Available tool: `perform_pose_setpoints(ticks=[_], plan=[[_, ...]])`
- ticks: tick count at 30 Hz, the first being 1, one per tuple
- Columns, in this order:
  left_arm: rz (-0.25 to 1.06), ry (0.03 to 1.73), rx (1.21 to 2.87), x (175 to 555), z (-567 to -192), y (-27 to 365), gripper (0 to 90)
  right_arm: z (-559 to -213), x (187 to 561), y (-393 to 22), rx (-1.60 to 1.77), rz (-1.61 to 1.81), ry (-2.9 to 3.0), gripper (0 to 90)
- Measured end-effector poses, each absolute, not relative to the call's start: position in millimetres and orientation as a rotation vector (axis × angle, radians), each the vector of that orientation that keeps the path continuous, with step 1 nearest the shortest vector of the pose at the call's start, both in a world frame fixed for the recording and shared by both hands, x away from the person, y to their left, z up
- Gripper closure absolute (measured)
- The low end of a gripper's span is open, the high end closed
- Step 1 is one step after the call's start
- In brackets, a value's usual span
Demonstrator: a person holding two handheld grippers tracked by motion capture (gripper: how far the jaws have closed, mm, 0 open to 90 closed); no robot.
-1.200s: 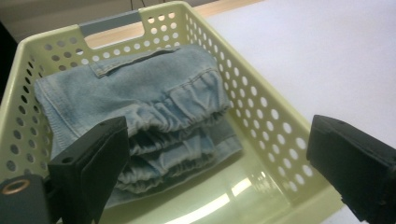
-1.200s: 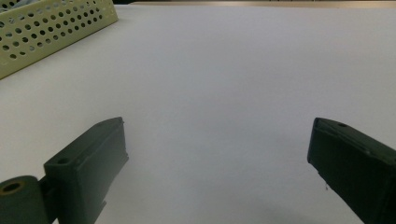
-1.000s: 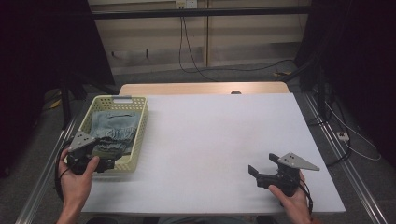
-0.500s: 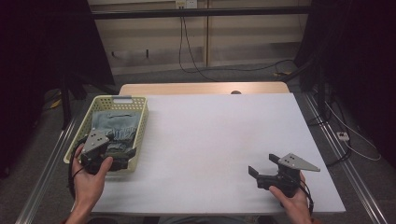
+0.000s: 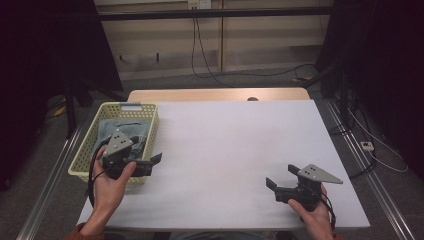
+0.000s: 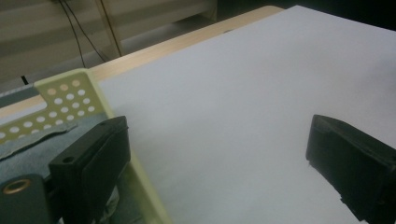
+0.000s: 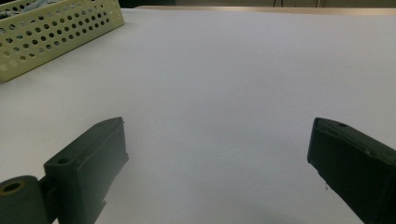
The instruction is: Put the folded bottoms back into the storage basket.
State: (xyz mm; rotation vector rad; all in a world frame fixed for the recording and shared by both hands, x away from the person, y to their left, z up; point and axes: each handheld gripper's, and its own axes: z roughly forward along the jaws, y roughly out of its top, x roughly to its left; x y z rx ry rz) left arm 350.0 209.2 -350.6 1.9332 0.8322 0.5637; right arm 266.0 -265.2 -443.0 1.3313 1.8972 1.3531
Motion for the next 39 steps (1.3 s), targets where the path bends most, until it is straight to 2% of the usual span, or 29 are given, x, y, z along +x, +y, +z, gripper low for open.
perform_pose_setpoints(ticks=[18, 27, 34, 39], plan=[[0.524, 0.748, 1.996, 360.3, -351.1, 162.8, 6.7, -442.8, 265.9, -265.0, 1.327, 1.349, 1.900, 4.8], [0.438, 0.746, 1.987, 363.7, -366.9, 145.6, 6.7, -443.0, 266.0, -264.9, 1.327, 1.348, 1.902, 4.8], [0.455, 0.713, 2.038, 362.6, -378.2, 129.8, 7.0, -443.3, 266.3, -264.4, 1.321, 1.343, 1.909, 4.9], [0.409, 0.731, 2.029, 359.4, -387.7, 123.3, 7.0, -443.5, 266.3, -264.6, 1.322, 1.345, 1.908, 5.0]])
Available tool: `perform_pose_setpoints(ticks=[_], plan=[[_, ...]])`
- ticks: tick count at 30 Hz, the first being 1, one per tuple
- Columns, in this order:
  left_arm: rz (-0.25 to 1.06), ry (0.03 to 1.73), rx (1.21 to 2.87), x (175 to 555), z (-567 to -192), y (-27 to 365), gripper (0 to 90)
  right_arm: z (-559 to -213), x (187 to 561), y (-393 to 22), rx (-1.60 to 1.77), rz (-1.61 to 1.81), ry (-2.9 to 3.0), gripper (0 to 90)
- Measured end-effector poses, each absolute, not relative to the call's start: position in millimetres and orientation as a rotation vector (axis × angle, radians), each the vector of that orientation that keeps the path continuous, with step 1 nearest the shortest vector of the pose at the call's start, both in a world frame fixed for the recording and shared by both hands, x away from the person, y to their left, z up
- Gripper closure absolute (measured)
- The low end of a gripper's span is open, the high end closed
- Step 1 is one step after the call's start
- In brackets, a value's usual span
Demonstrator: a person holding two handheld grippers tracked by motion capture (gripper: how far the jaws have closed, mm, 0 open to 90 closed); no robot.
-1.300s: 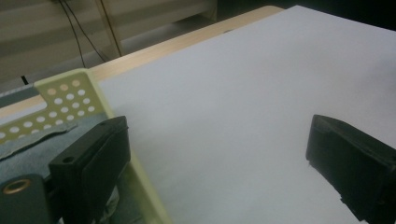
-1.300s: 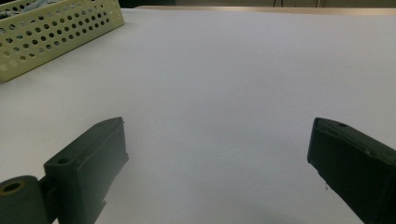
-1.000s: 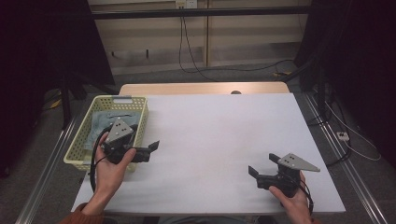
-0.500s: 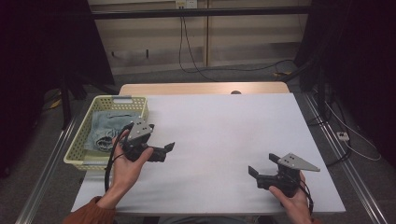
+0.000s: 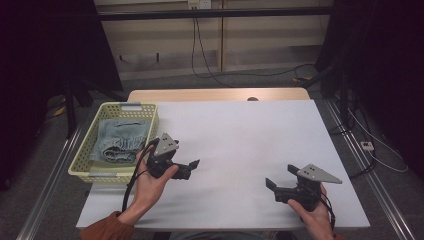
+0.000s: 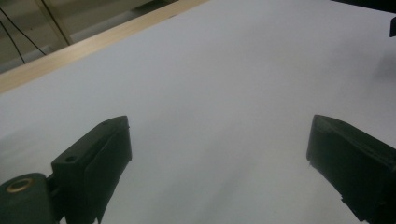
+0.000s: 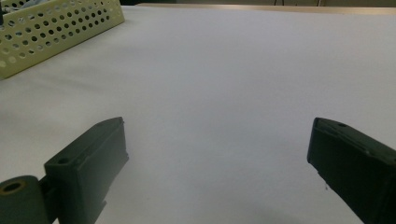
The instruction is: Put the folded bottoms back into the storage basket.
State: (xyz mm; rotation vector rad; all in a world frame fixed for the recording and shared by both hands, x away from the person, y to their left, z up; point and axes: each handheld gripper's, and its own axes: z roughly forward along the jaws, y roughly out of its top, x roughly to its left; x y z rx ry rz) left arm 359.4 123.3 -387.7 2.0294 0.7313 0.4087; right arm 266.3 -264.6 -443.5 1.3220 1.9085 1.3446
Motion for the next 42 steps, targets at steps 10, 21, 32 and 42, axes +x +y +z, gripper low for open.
perform_pose_setpoints(ticks=[10, 21, 32, 42], plan=[[0.378, 0.769, 2.027, 348.6, -408.3, 132.0, 7.2, -443.3, 265.9, -264.0, 1.320, 1.352, 1.911, 4.8], [0.385, 0.794, 1.979, 340.2, -414.9, 147.3, 7.1, -443.8, 266.5, -263.1, 1.320, 1.350, 1.913, 4.9], [0.415, 0.808, 1.949, 333.8, -425.5, 159.0, 6.8, -443.2, 265.0, -263.1, 1.320, 1.353, 1.909, 5.0], [0.400, 0.840, 1.966, 331.0, -433.6, 156.9, 6.4, -443.1, 264.0, -263.8, 1.310, 1.347, 1.914, 5.0]])
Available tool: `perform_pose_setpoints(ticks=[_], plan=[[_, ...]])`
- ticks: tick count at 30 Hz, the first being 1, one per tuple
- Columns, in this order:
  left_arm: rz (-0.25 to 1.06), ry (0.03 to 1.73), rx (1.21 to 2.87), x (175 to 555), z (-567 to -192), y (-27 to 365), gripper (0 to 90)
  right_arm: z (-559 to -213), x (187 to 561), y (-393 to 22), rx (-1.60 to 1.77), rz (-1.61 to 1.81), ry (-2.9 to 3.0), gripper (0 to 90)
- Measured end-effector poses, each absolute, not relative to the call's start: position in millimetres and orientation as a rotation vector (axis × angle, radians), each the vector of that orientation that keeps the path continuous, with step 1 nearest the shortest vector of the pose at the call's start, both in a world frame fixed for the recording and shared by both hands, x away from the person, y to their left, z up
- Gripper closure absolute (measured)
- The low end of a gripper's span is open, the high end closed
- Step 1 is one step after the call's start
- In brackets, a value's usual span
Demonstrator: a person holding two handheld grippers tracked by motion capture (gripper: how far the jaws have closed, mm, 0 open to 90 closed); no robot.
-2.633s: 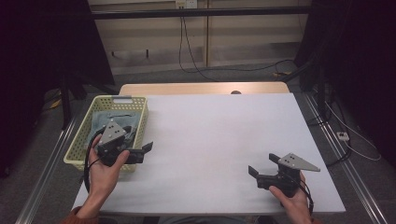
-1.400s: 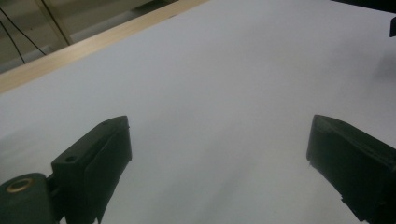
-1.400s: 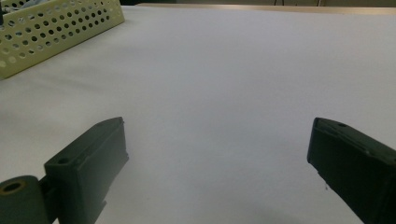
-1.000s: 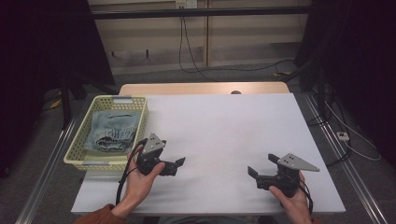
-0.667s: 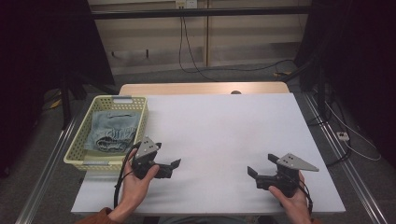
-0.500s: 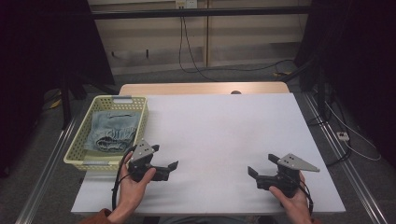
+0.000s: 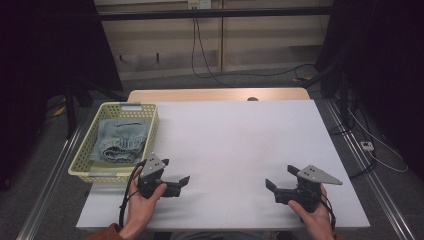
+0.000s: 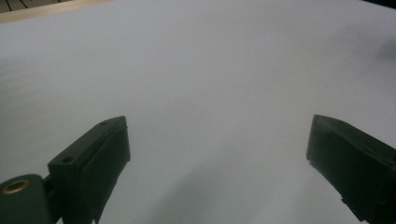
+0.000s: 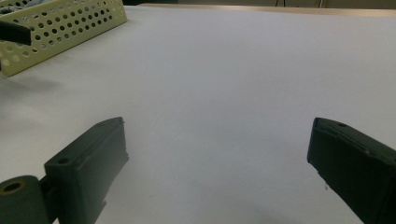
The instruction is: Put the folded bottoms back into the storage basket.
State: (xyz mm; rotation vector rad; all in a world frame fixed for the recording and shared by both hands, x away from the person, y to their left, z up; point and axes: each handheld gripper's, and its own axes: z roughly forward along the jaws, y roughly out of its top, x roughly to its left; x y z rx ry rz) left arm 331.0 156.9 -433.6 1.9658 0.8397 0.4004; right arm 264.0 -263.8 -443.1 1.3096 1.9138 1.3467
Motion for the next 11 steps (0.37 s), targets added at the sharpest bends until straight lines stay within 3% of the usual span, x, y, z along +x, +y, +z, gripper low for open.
perform_pose_setpoints(ticks=[11], plan=[[0.380, 0.839, 1.940, 333.4, -432.1, 157.9, 6.3, -443.7, 264.7, -263.9, 1.315, 1.342, 1.916, 5.1]])
